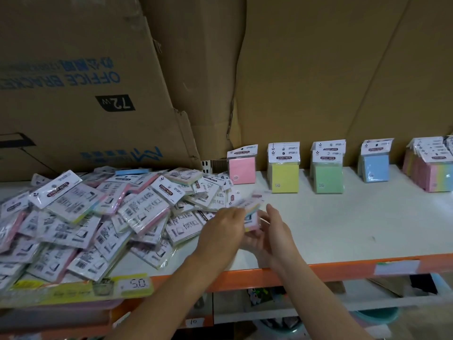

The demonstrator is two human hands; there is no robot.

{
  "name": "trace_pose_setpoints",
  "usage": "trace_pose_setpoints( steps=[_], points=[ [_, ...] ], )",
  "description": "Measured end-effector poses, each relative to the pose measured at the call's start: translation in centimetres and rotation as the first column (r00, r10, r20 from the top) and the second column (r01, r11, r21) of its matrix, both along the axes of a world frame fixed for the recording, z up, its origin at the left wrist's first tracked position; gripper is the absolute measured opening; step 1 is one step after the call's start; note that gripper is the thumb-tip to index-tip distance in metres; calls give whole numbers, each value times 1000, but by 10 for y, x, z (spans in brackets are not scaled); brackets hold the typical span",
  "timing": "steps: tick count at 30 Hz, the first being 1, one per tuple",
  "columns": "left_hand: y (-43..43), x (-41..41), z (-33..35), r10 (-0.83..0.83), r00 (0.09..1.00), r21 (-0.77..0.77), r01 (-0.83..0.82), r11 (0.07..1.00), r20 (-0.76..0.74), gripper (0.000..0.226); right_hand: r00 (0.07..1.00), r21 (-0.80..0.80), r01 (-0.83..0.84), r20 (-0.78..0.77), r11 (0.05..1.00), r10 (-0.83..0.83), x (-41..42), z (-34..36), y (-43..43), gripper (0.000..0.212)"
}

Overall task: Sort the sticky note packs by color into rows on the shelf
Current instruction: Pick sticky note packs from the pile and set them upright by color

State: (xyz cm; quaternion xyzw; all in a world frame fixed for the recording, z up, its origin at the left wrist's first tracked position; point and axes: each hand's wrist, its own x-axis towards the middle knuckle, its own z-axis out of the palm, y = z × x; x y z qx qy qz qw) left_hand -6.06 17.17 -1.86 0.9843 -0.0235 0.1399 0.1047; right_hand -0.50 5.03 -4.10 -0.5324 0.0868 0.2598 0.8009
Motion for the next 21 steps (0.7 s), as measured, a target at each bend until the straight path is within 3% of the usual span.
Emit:
trace_pose_setpoints(
  steps=[3, 6, 7, 10, 13, 16, 21],
  points=[
    [3, -1, -6, -98, 994, -144, 90, 986, -50, 23, 996, -102, -56, 66, 993, 63, 5, -2, -1, 42],
    [15, 4, -3, -182, 981, -227, 161, 960, -71, 28, 987, -256, -61, 128, 965, 97, 12, -1, -4, 12],
    [22, 9, -1, -158, 986, -207, 146, 967, -46, 30, 980, -305, -68, 158, 950, 121, 15, -1, -7, 11],
    [41, 38, 0, -22, 999, 96, 26, 995, -47, 41, 951, -474, -41, 251, 879, 180, 25, 2, -20, 22],
    [55, 57, -1, 145, 978, 419, -69, 905, -152, 47, 955, -470, -48, 237, 882, 179, 30, 1, -31, 22],
    [61, 59, -6, 218, 962, 512, -106, 853, -164, 36, 955, -460, -77, 222, 885, 198, 33, -2, -38, 22],
    [64, 43, 7, 92, 996, 559, -72, 826, -7, 5, 960, -433, -100, 193, 896, 201, 35, -5, -37, 21]
  ],
)
